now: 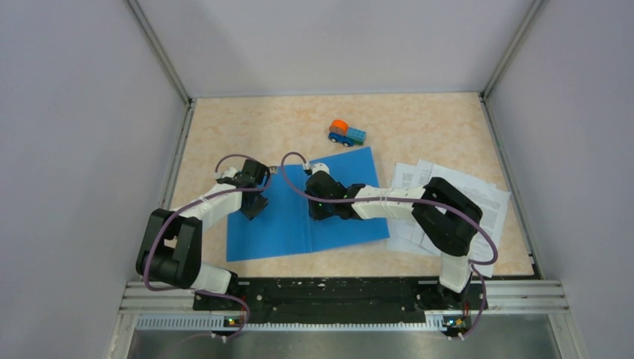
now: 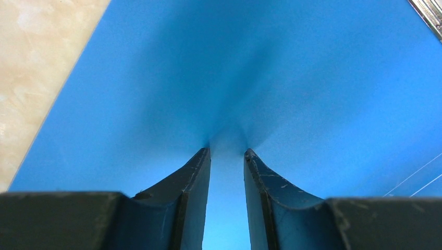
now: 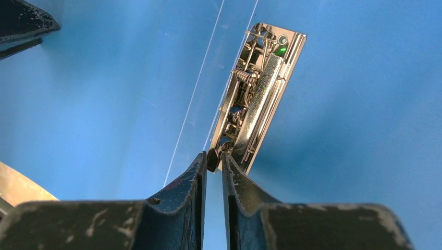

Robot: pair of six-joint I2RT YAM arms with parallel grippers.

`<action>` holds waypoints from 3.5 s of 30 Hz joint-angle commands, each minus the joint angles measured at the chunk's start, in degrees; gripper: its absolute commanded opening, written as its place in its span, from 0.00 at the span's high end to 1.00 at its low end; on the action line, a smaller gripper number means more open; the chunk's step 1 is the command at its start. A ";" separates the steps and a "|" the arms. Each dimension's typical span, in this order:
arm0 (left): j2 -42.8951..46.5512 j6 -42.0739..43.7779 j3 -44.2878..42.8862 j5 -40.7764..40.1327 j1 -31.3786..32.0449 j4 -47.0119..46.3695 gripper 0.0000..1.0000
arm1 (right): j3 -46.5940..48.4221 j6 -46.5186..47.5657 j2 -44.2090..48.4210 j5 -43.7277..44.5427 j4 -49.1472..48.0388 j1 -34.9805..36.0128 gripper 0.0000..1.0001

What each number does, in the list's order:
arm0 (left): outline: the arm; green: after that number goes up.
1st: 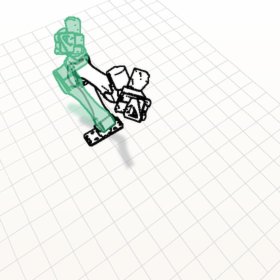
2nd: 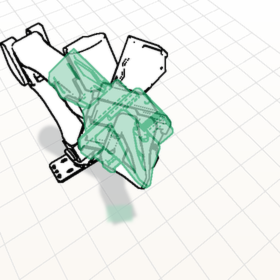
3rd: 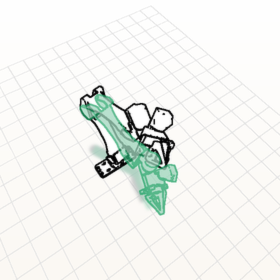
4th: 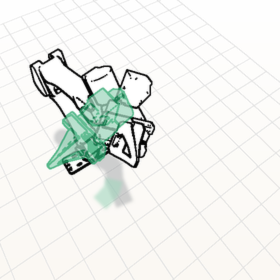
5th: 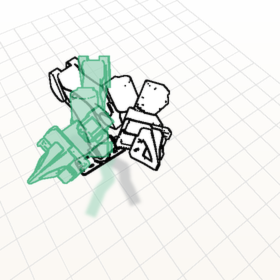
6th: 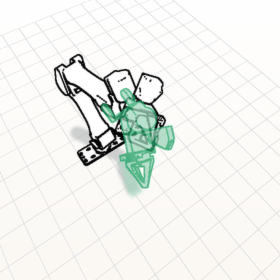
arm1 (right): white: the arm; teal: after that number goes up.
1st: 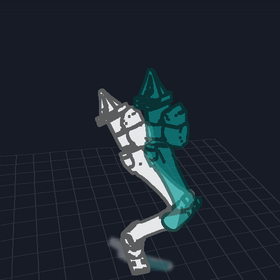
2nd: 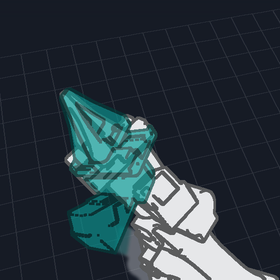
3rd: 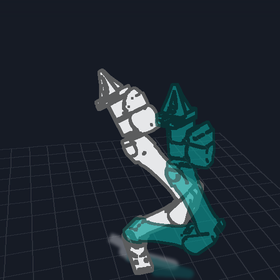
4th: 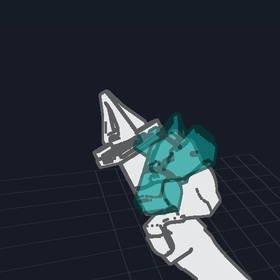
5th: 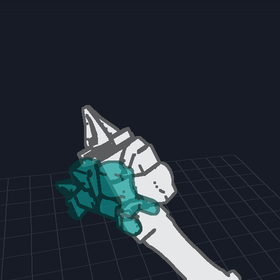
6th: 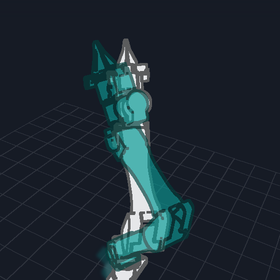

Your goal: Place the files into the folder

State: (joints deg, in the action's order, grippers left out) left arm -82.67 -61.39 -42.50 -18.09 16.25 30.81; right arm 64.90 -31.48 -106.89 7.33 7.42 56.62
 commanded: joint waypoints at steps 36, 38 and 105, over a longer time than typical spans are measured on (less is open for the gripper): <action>-2.13 0.80 3.77 -1.87 -0.98 3.36 0.65 | -3.64 -2.17 6.25 2.87 0.97 -0.15 0.86; -1.86 0.92 3.97 -1.94 -0.96 3.17 0.65 | -3.07 -2.41 6.80 2.77 0.26 -0.12 0.85; -3.69 1.00 2.44 -3.62 -2.47 4.62 0.64 | -1.77 -1.00 -6.84 15.12 13.59 5.13 1.00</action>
State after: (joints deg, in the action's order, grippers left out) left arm -82.74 -61.17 -42.41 -18.98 15.35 30.44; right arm 68.53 -33.69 -110.30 20.62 10.41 61.30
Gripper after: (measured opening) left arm 0.355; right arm 0.013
